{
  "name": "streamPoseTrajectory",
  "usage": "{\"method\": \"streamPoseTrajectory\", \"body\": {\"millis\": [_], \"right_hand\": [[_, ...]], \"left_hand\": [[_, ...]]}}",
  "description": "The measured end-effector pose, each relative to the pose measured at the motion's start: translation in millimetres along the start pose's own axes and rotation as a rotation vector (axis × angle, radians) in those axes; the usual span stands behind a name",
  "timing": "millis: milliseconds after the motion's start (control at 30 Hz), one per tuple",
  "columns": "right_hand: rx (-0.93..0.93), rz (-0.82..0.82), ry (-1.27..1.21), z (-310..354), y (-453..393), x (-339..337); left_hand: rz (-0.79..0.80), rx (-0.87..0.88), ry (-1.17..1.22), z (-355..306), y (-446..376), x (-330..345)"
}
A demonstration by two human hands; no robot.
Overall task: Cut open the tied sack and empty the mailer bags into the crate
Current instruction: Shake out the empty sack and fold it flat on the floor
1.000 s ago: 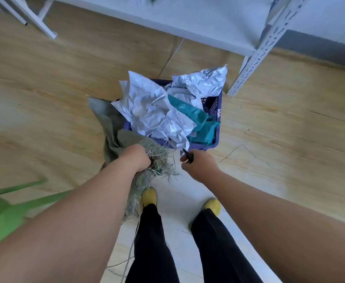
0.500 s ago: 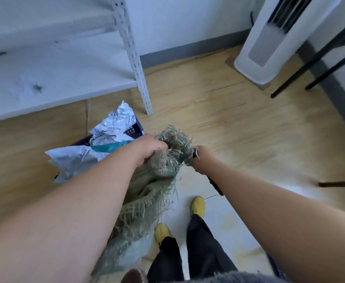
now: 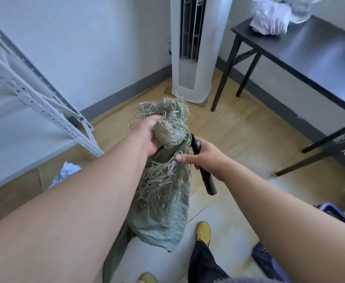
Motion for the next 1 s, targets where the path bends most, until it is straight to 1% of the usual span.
{"method": "streamPoseTrajectory", "body": {"millis": [67,100,133,200,233,267,333,367,467,500,567,600,667,733,767,800,833,867,900,933,967,1000], "right_hand": [[-0.026,-0.162,0.056,8,-9,-32],[-0.014,-0.253,0.033,11,-14,-49],[0.012,-0.332,-0.02,14,-19,-64],[0.071,-0.446,-0.156,20,-32,-92],[0.094,-0.488,-0.209,23,-39,-104],[0.108,-0.517,-0.246,25,-46,-115],[0.11,-0.533,-0.299,31,-60,-130],[0.108,-0.53,-0.32,34,-66,-136],[0.121,-0.506,-0.354,48,-87,-145],[0.133,-0.494,-0.35,55,-93,-147],[0.175,-0.441,-0.298,72,-103,-147],[0.195,-0.403,-0.267,81,-107,-145],[0.186,-0.299,-0.263,99,-113,-139],[0.093,-0.184,-0.289,118,-117,-132],[0.025,-0.156,-0.282,125,-118,-132],[-0.053,-0.162,-0.247,131,-119,-133],[-0.126,-0.209,-0.172,133,-119,-138],[-0.173,-0.282,-0.069,132,-119,-145],[-0.184,-0.366,0.043,126,-117,-152],[-0.156,-0.444,0.142,116,-114,-158],[-0.081,-0.51,0.217,103,-111,-164],[0.032,-0.565,0.251,88,-108,-168]], "left_hand": [[0.021,-0.01,-0.156,-9,-3,35],[0.033,0.01,-0.221,-16,-3,50],[0.05,0.066,-0.244,-25,-5,63],[0.087,0.227,-0.176,-46,-15,80],[0.065,0.295,-0.166,-53,-21,83],[-0.005,0.351,-0.226,-56,-28,83],[-0.155,0.41,-0.459,-52,-38,75],[-0.169,0.38,-0.58,-45,-41,70],[-0.067,0.138,-0.928,-20,-54,54],[-0.067,0.118,-1.01,-14,-59,51],[-0.097,0.194,-1.073,-4,-71,56],[-0.099,0.249,-1.056,0,-74,64],[-0.116,0.302,-0.944,2,-82,80],[-0.216,0.345,-0.821,-13,-89,92],[-0.276,0.352,-0.768,-25,-93,95],[-0.316,0.343,-0.687,-39,-95,97],[-0.337,0.311,-0.583,-54,-96,97],[-0.332,0.243,-0.442,-67,-94,95],[-0.301,0.166,-0.281,-79,-93,92],[-0.257,0.118,-0.128,-91,-91,90],[-0.21,0.105,-0.016,-103,-87,88],[-0.176,0.117,0.041,-113,-83,86]]}}
Point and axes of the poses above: each hand's wrist, its own y-axis away from the middle knuckle, its own x-axis out of the palm, z = x × y, the point moved 1 cm from there along -y, towards the middle knuckle, and after that the axes turned 8 degrees about -x, right-handed, at the moved point
